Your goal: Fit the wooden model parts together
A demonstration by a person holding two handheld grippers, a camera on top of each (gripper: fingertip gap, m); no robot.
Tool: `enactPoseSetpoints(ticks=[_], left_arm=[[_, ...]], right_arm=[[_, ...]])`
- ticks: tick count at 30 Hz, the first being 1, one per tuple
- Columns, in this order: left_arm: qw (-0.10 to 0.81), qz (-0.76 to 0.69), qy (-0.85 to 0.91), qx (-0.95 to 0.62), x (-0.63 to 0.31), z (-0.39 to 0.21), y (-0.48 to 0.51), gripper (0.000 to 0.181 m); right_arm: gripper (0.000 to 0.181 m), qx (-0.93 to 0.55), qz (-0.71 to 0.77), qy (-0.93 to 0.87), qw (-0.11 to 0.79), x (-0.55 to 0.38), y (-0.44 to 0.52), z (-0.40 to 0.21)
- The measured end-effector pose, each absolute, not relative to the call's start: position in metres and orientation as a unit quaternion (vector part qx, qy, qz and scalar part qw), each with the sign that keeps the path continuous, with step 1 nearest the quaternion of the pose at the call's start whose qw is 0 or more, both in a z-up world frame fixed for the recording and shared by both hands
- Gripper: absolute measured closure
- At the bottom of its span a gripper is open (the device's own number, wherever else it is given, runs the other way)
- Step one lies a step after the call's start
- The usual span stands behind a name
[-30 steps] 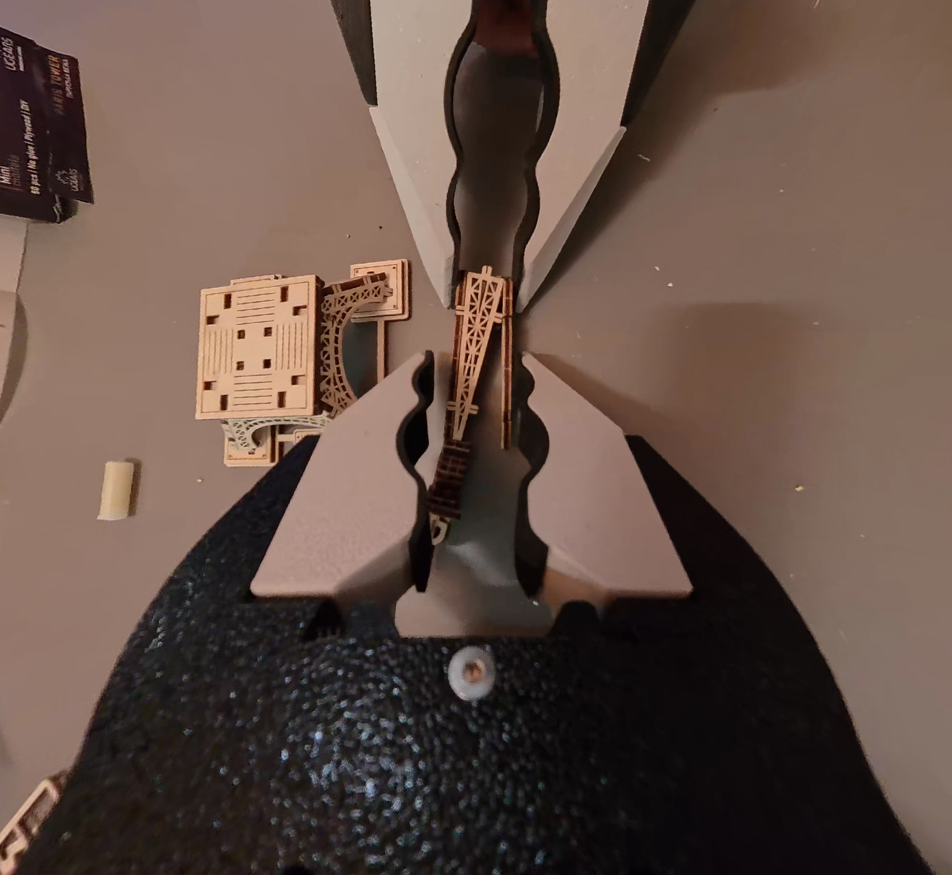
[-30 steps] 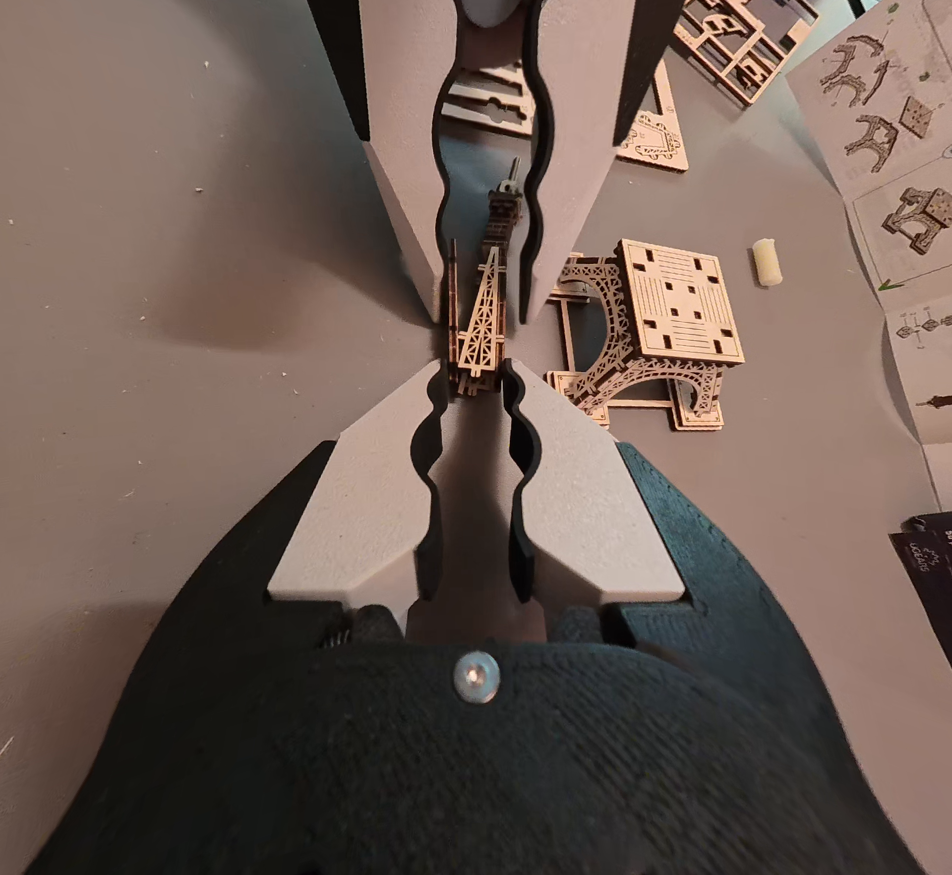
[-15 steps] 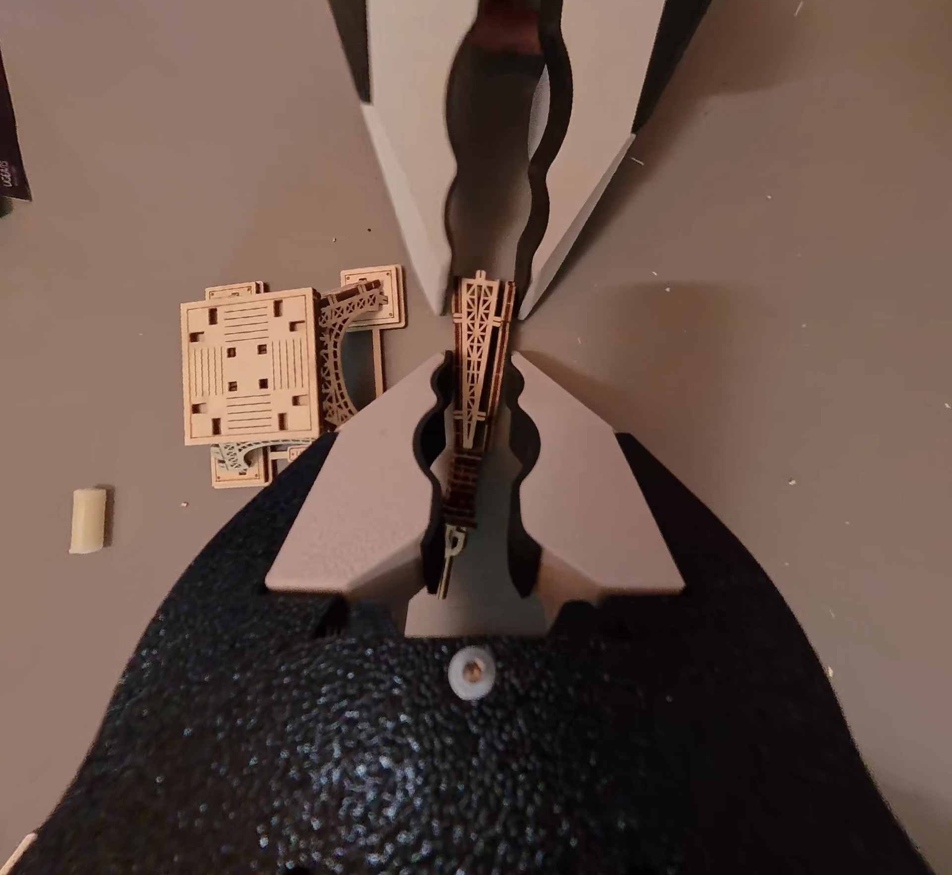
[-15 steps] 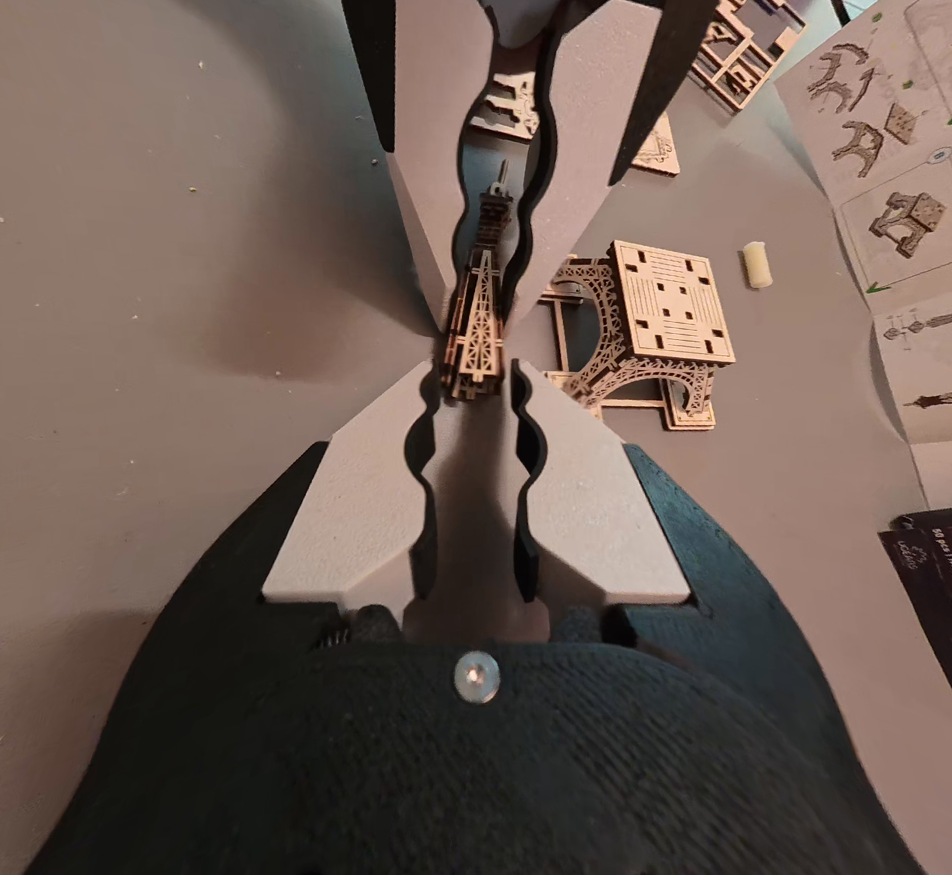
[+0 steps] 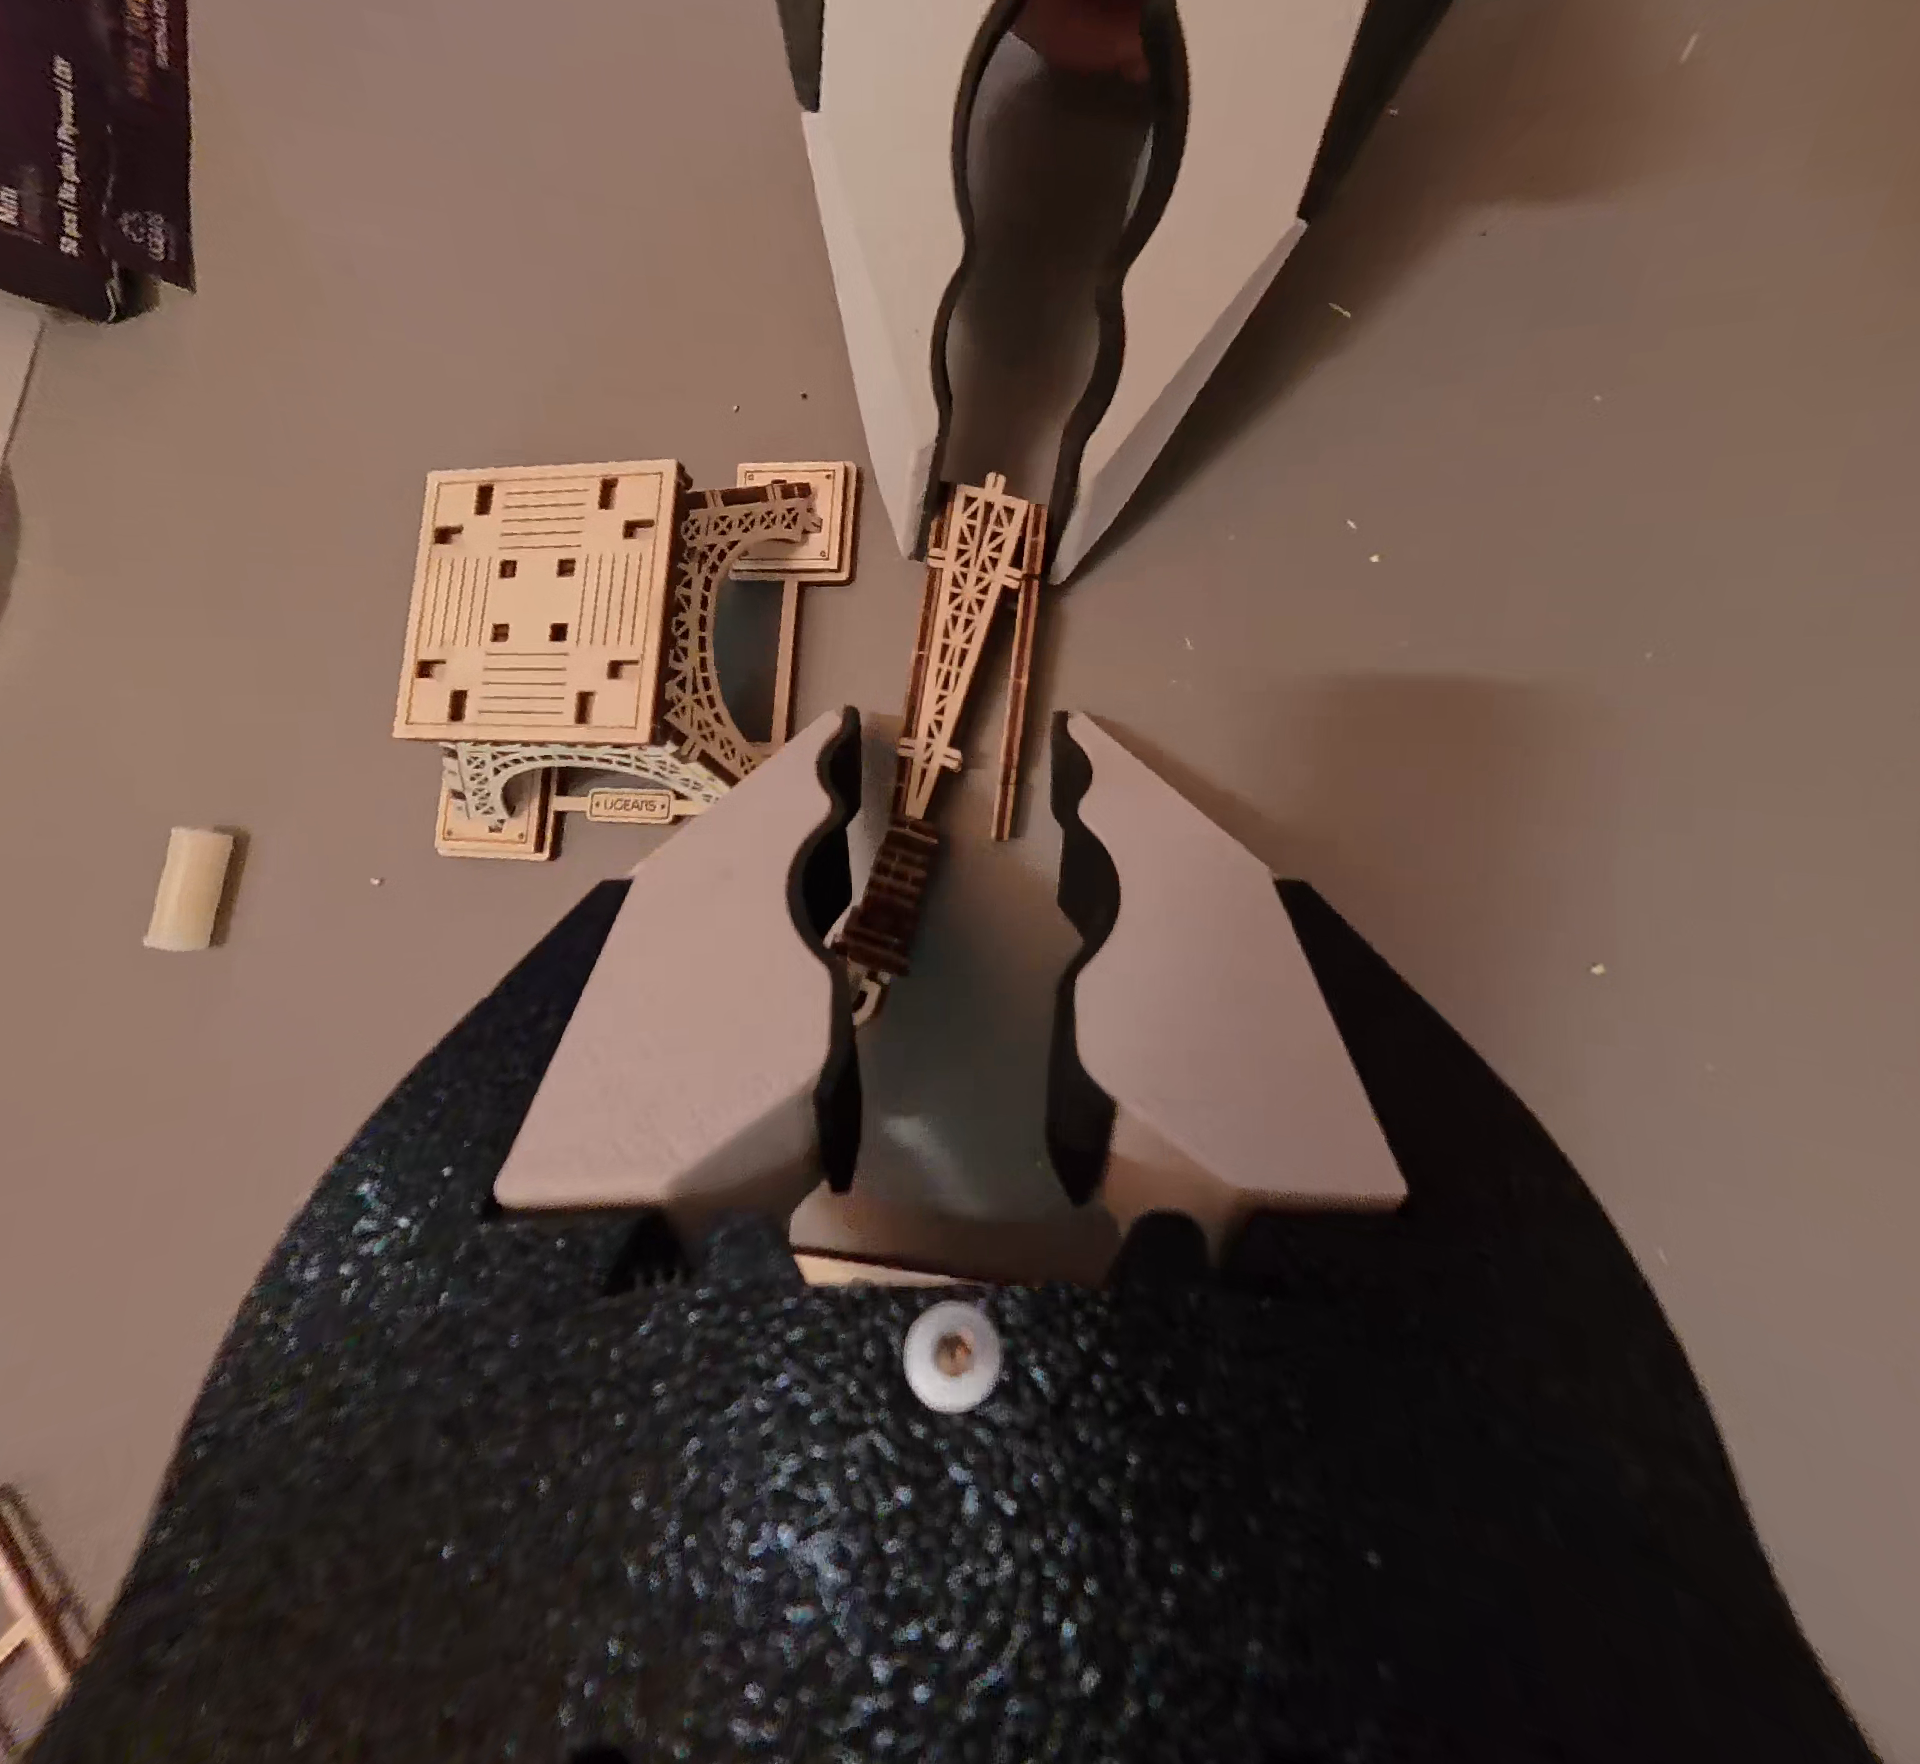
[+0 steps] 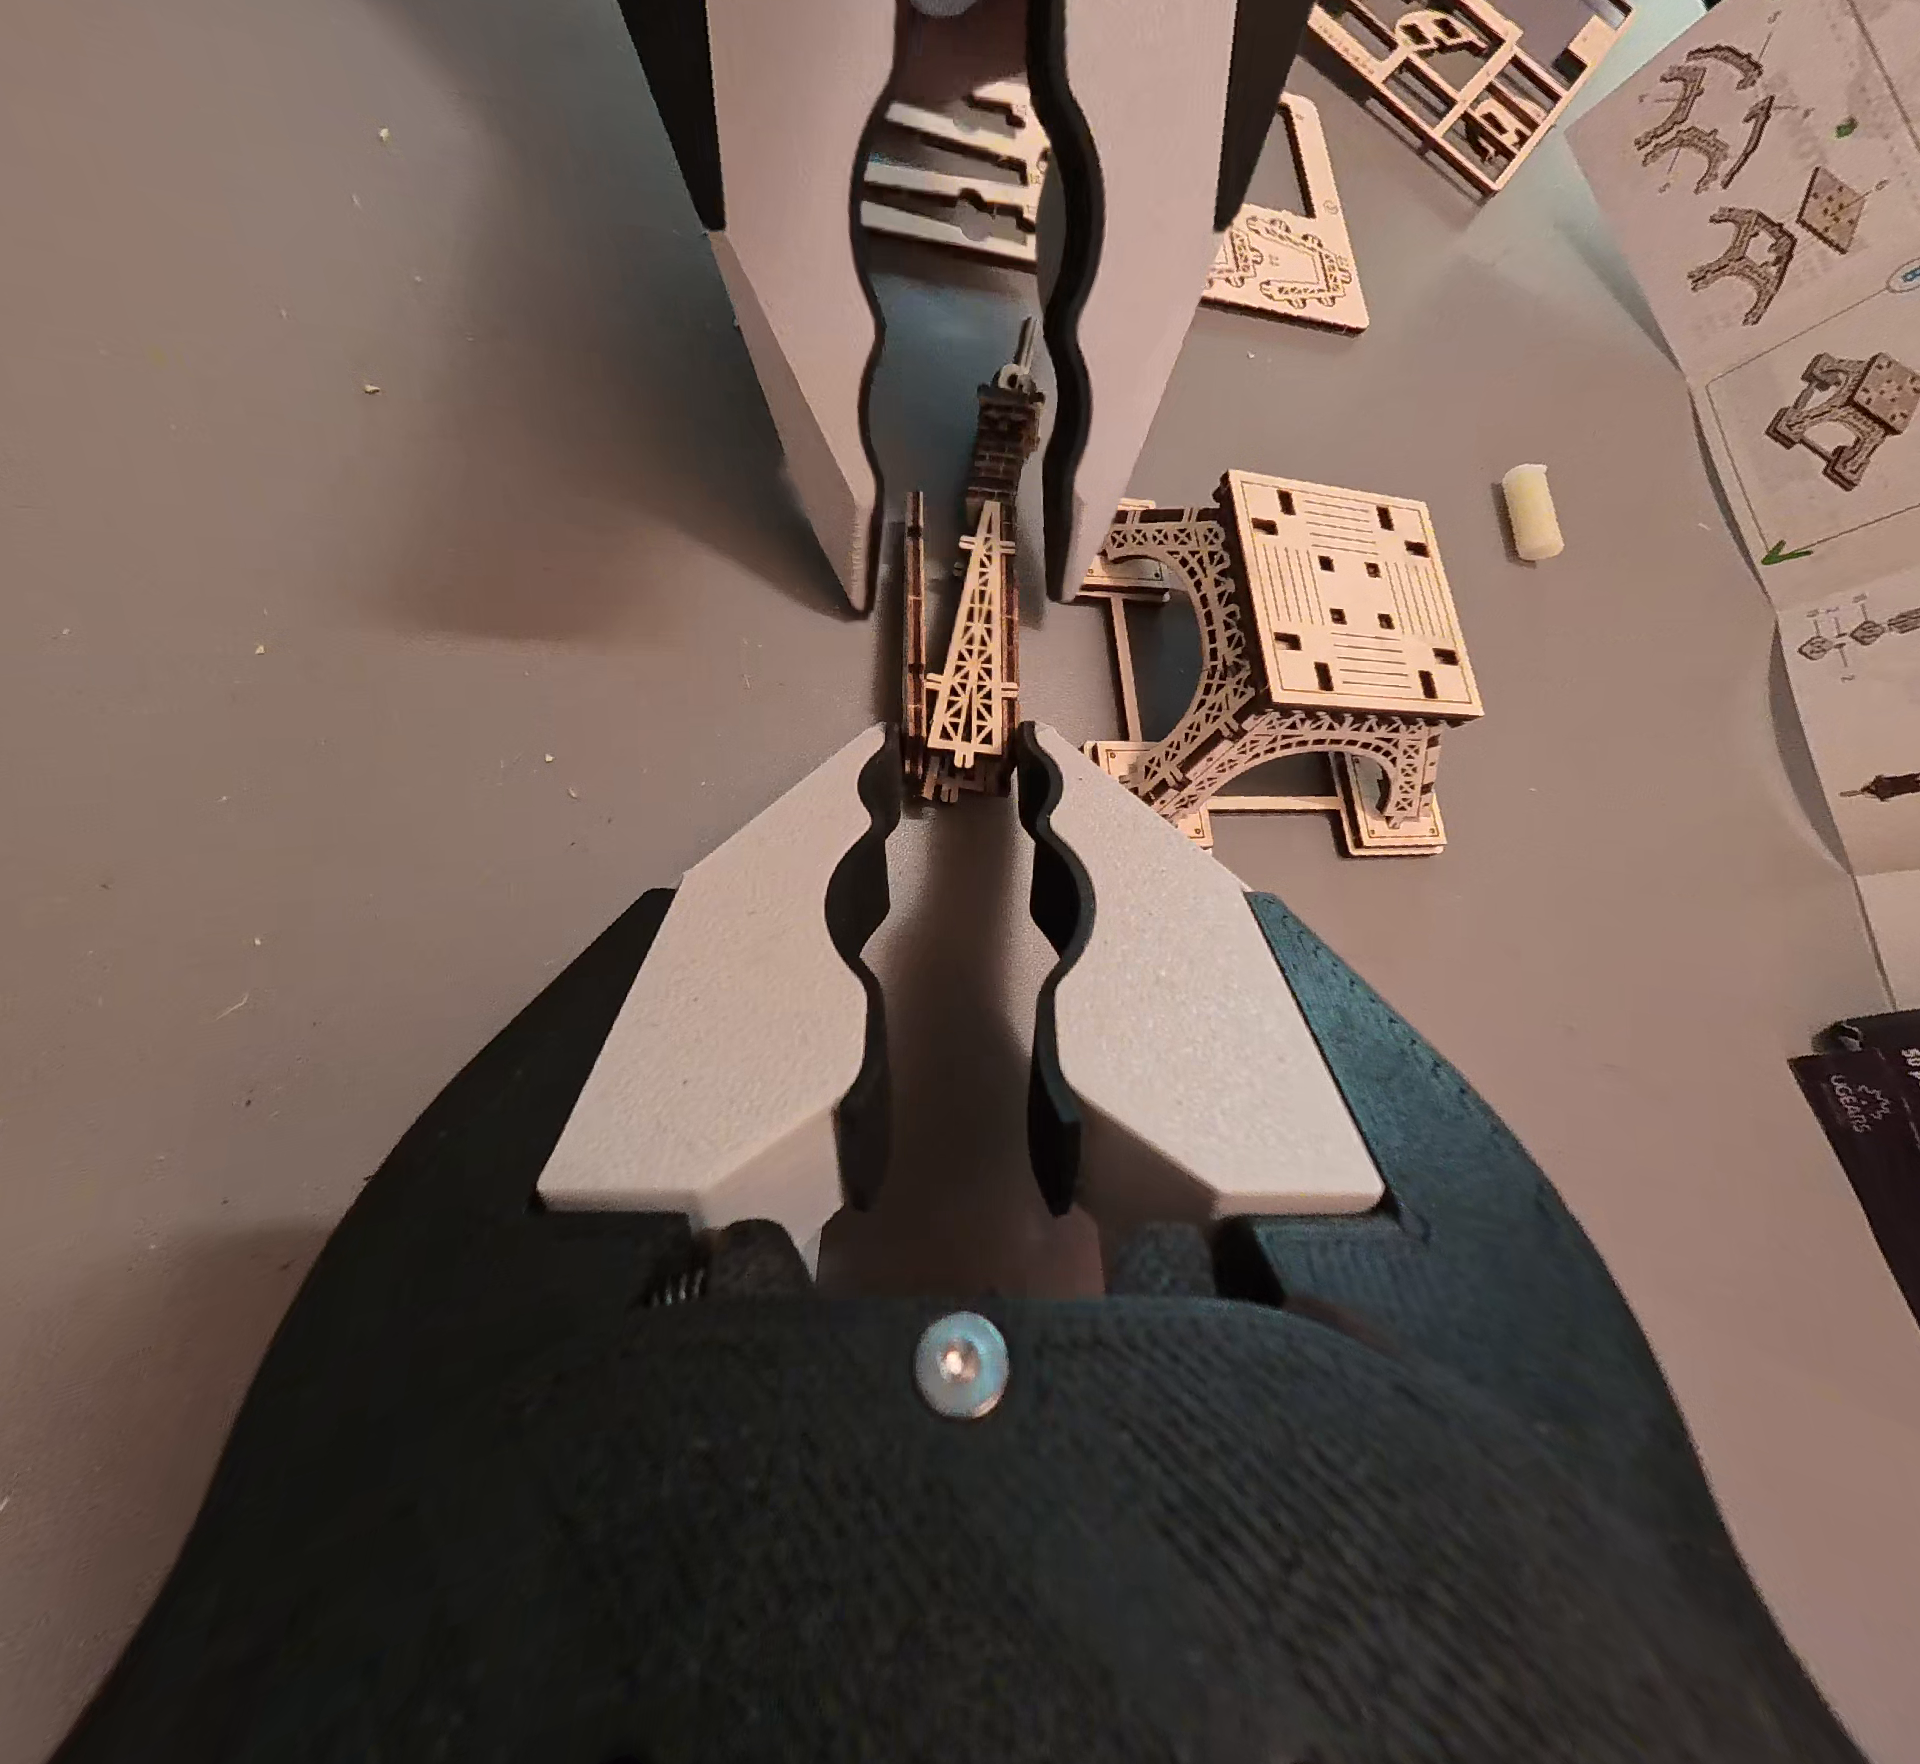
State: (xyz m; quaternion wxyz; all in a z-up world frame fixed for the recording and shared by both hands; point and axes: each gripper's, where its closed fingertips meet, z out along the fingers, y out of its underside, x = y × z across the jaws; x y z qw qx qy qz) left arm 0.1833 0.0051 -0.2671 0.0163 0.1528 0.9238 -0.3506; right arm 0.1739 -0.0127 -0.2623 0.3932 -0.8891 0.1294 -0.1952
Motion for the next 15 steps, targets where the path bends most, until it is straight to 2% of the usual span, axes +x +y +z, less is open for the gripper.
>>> enactPoseSetpoints(ticks=[3,5,12,15], left_arm=[[0.0,-0.356,0.924,0.141,0.1824,-0.2684,0.0025,0.161],[-0.004,-0.355,0.926,0.126,0.1842,-0.2685,0.0018,0.164],[-0.006,-0.333,0.936,0.113,0.1853,-0.2694,0.0043,0.166],[-0.006,-0.341,0.934,0.104,0.1867,-0.2691,0.0005,0.157]], right_arm=[[0.161,-0.889,-0.194,0.127,0.394,0.1733,-0.0125,-0.262],[0.159,-0.889,-0.197,0.127,0.394,0.1738,-0.0129,-0.262],[0.159,-0.885,-0.207,0.139,0.393,0.1792,-0.0168,-0.2607],[0.161,-0.884,-0.209,0.149,0.391,0.1821,-0.0181,-0.2609]])
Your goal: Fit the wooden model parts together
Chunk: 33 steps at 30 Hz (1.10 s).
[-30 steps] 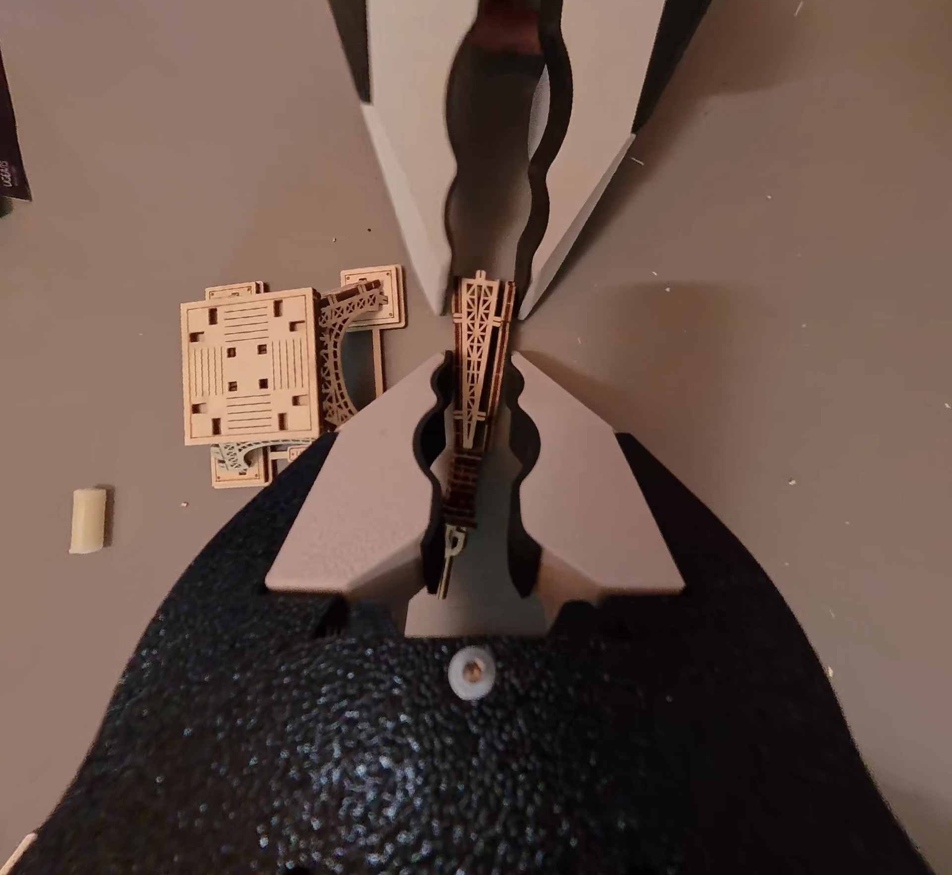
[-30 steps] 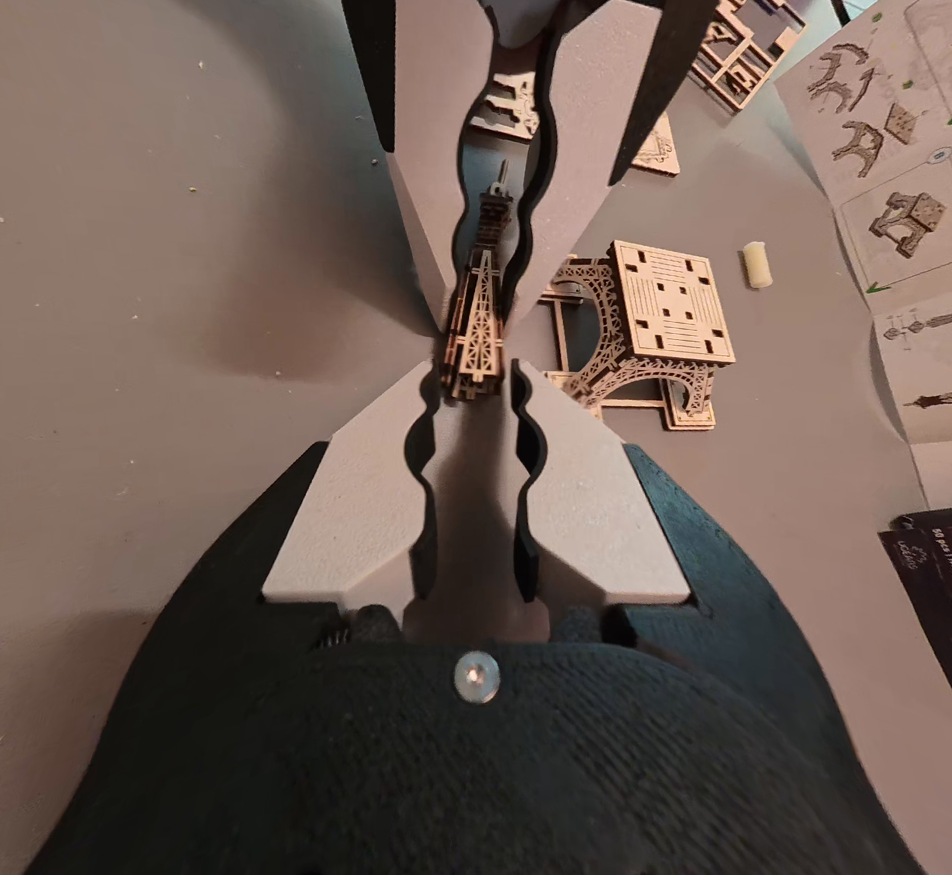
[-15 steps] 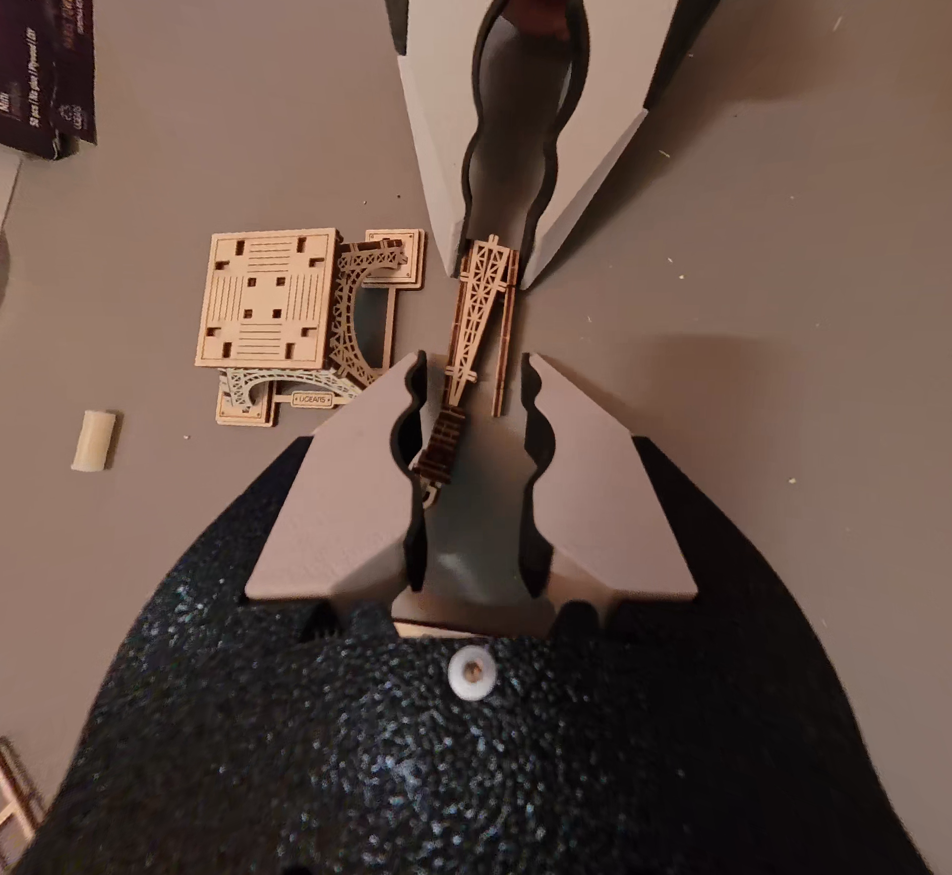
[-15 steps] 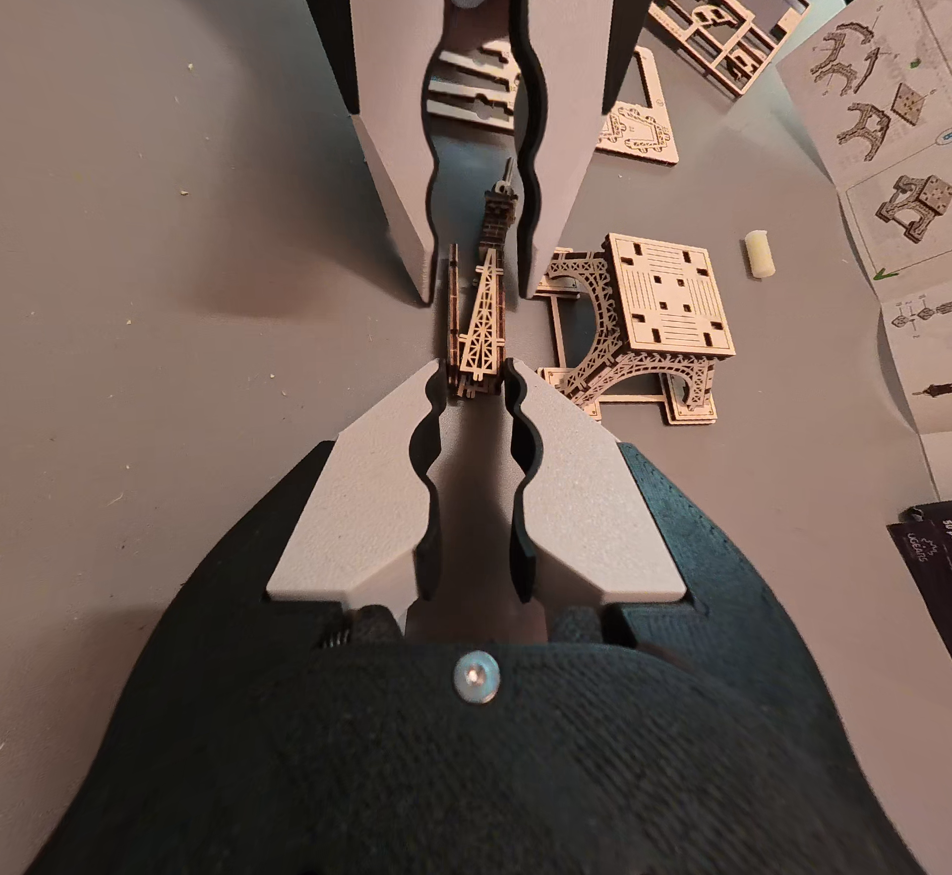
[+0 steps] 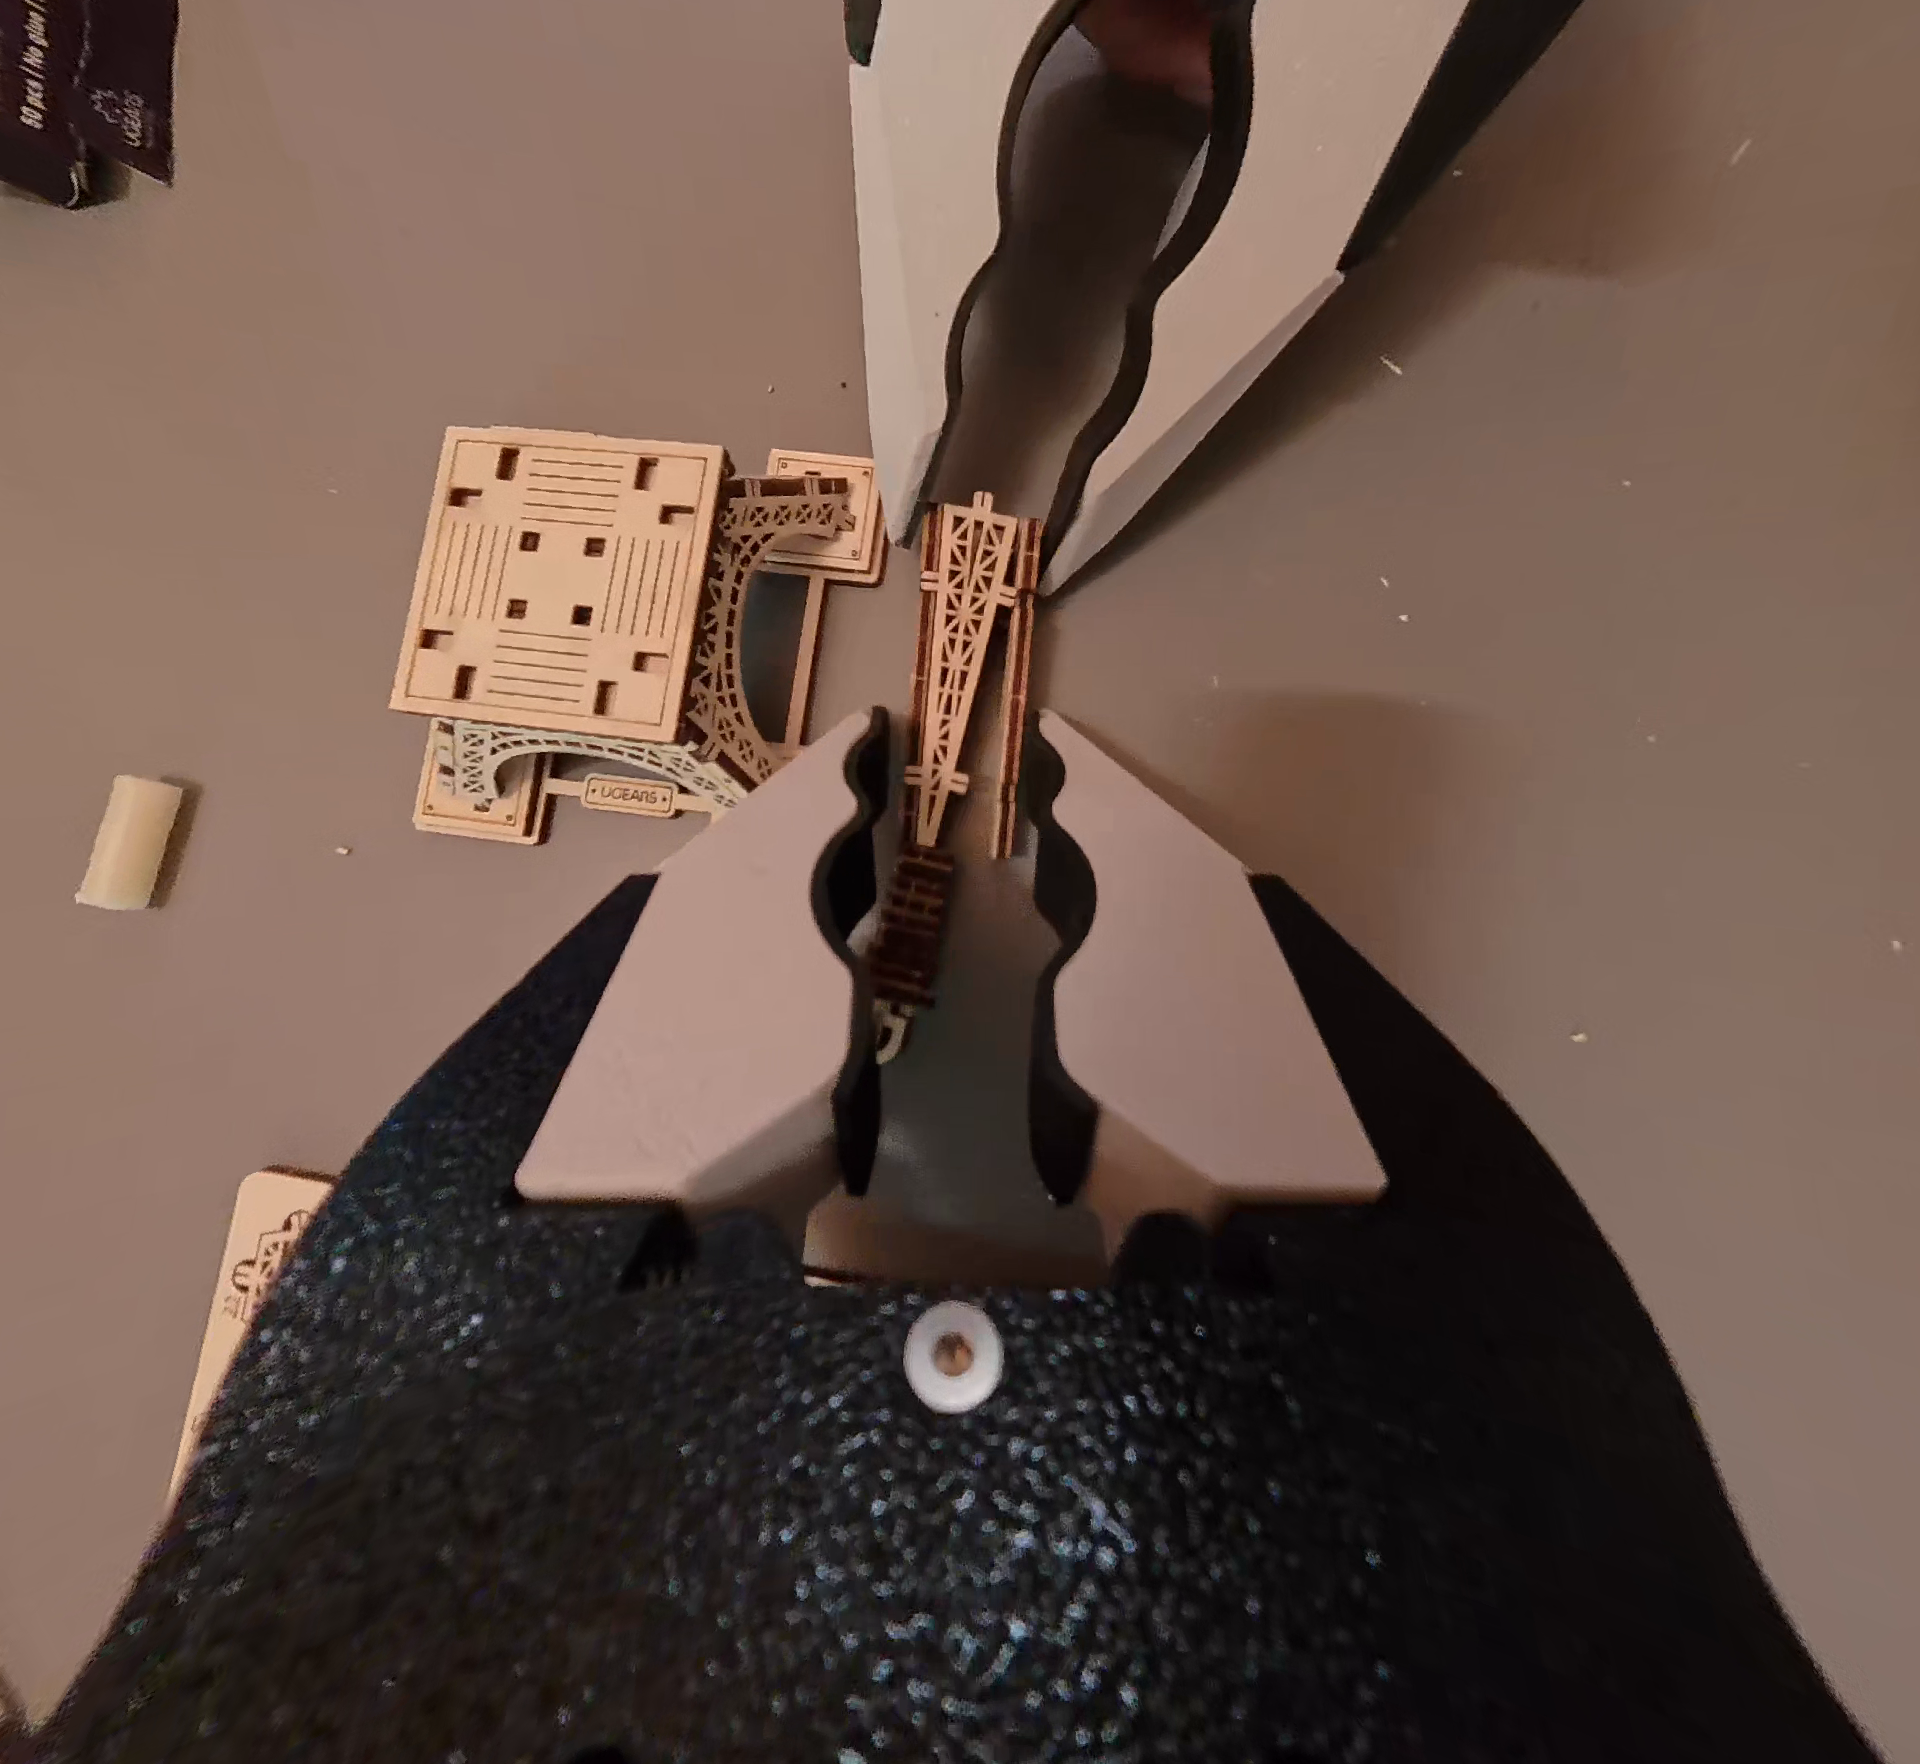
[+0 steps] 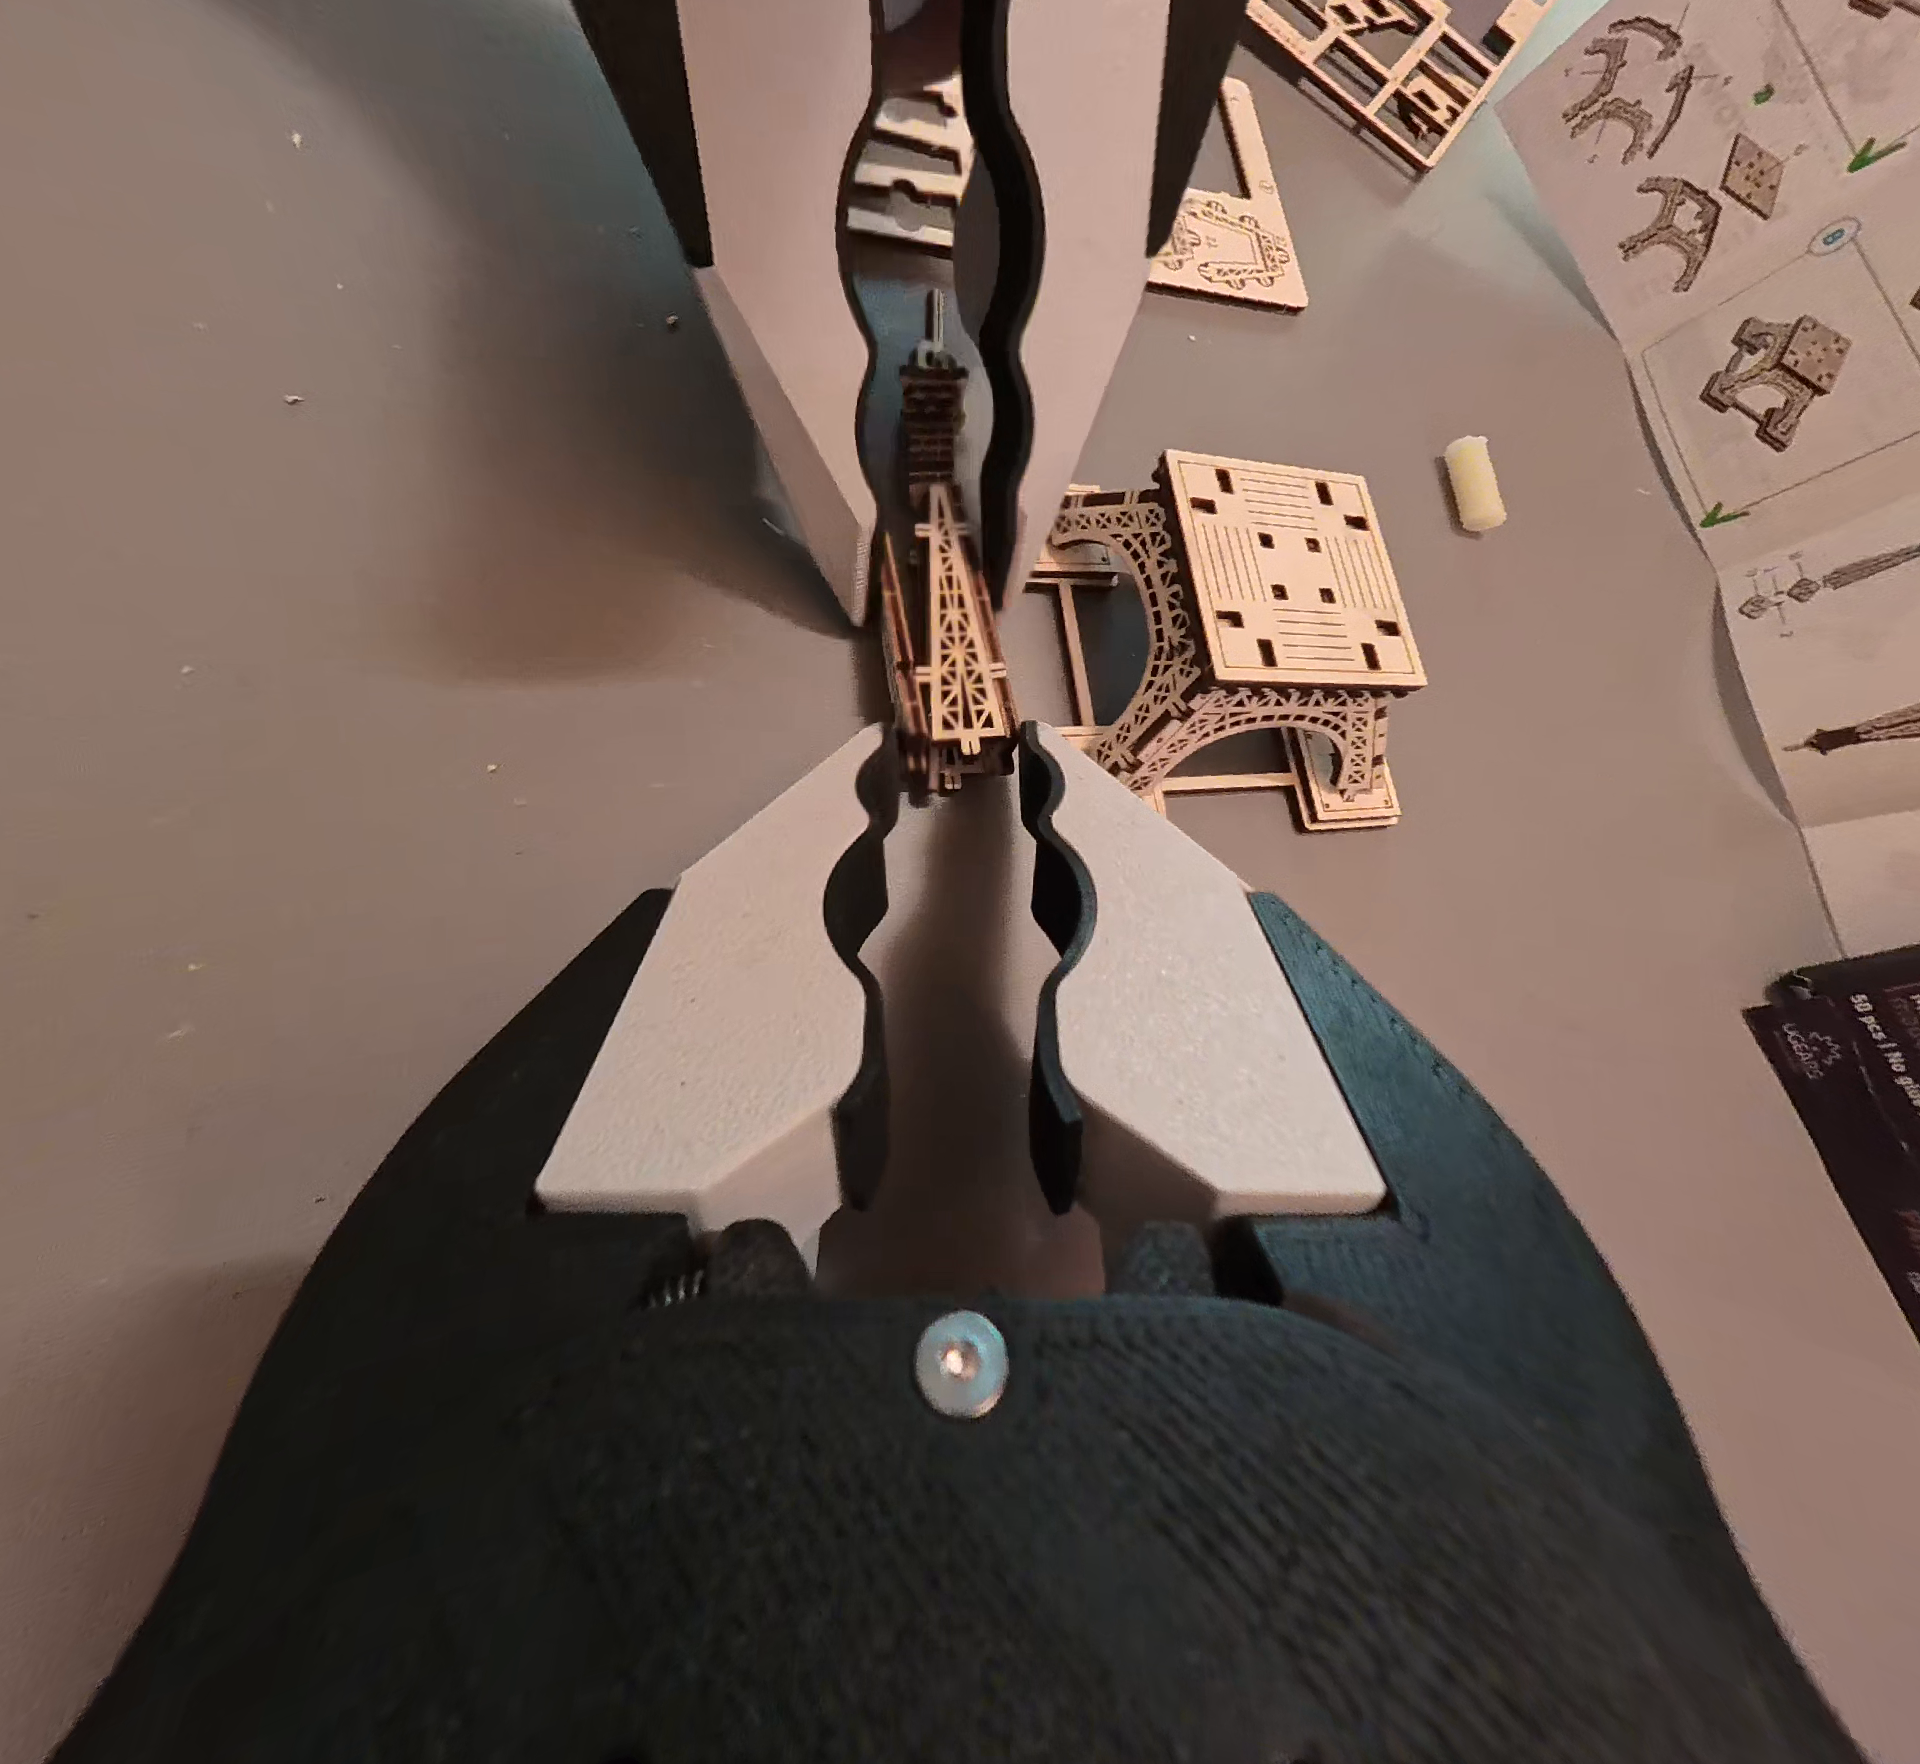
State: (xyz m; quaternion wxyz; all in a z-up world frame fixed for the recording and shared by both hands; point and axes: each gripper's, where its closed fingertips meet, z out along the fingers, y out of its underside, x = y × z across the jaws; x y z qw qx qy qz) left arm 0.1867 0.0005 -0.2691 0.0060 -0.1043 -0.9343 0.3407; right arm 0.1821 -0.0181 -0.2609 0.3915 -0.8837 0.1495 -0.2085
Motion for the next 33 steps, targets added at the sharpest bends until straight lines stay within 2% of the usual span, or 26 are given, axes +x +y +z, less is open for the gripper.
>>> enactPoseSetpoints(ticks=[2,4,14,16,20,33], left_arm=[[0.01,0.343,-0.934,-0.1,0.186,-0.269,0.001,0.154],[0.001,0.338,-0.936,-0.094,0.188,-0.267,0.008,0.142],[-0.048,0.325,-0.942,-0.07,0.204,-0.267,0.047,0.143],[-0.036,0.341,-0.937,-0.061,0.203,-0.266,0.046,0.149],[-0.027,0.35,-0.935,-0.051,0.203,-0.269,0.043,0.167],[-0.057,0.36,-0.929,-0.067,0.207,-0.267,0.049,0.169]], right_arm=[[0.161,-0.884,-0.207,0.15,0.392,0.182,-0.018,-0.261],[0.161,-0.884,-0.206,0.151,0.392,0.182,-0.018,-0.261],[0.159,-0.885,-0.215,0.148,0.387,0.183,-0.019,-0.262],[0.159,-0.884,-0.216,0.147,0.387,0.183,-0.019,-0.262],[0.139,-0.879,-0.225,0.149,0.393,0.184,-0.02,-0.259],[0.147,-0.881,-0.223,0.155,0.388,0.189,-0.015,-0.26]])
